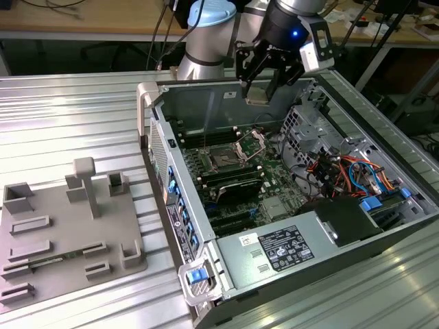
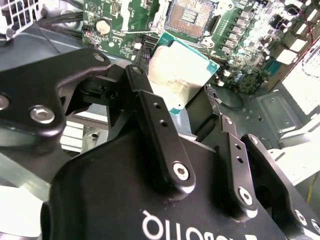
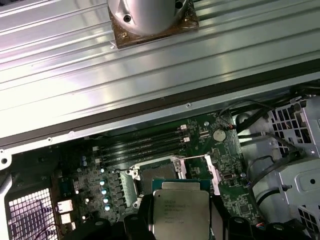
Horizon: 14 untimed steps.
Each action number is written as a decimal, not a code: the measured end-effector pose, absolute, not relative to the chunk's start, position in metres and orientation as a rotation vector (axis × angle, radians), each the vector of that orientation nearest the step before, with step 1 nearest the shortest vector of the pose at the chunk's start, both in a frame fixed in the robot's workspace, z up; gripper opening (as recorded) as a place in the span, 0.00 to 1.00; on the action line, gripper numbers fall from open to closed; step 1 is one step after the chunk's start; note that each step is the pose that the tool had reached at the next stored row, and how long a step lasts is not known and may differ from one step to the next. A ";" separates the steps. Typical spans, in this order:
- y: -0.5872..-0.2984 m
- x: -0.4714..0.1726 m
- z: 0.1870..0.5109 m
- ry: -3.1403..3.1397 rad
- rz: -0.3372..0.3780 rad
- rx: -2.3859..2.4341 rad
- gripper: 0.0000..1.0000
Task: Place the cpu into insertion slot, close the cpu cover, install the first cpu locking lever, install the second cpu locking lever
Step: 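Place the cpu into insertion slot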
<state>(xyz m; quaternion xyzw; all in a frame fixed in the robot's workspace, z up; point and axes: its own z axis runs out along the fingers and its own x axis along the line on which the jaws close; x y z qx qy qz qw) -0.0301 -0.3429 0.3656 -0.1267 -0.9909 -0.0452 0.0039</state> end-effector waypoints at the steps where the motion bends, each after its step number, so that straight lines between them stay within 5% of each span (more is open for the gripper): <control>1: -0.343 -0.030 0.365 -3.104 -0.142 -0.406 0.55; 14: -0.343 -0.036 0.361 -3.073 -0.142 -0.632 0.55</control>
